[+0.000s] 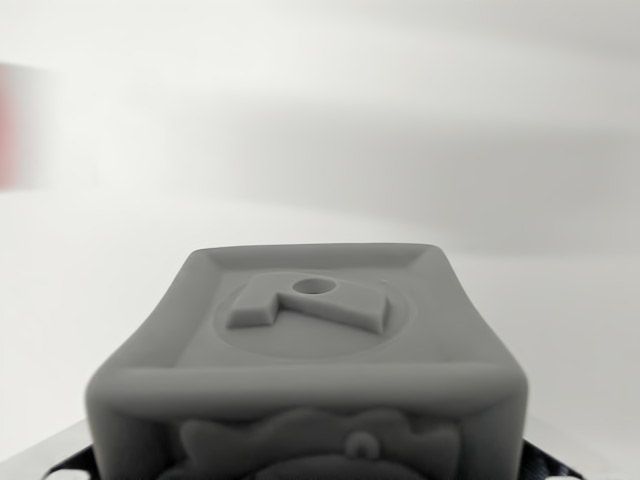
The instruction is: Destack cube
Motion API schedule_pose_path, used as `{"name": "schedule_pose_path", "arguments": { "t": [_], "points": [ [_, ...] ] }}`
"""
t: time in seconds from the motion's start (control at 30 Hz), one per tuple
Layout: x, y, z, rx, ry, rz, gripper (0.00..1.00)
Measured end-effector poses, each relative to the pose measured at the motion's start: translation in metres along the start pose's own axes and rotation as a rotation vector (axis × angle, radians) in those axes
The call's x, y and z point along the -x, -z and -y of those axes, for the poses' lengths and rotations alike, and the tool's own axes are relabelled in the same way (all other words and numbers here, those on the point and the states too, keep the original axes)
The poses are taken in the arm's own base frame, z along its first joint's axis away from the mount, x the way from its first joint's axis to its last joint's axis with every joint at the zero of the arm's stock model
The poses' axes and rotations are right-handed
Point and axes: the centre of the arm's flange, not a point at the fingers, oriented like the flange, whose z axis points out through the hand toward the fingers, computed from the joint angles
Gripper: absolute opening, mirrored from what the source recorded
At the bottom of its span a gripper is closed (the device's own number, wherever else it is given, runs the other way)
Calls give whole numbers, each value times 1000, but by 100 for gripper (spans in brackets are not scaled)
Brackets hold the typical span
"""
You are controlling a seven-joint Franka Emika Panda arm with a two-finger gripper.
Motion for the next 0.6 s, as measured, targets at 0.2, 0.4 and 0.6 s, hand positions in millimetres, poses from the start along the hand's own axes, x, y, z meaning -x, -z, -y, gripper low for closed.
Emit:
{"name": "schedule_pose_path", "arguments": {
  "t": [0.2,0.4,0.6],
  "points": [
    [-6,-2,-10,1,12,1,0],
    [-13,-4,-20,1,24,1,0],
    [-20,-6,-29,0,37,1,0]
  ]
}}
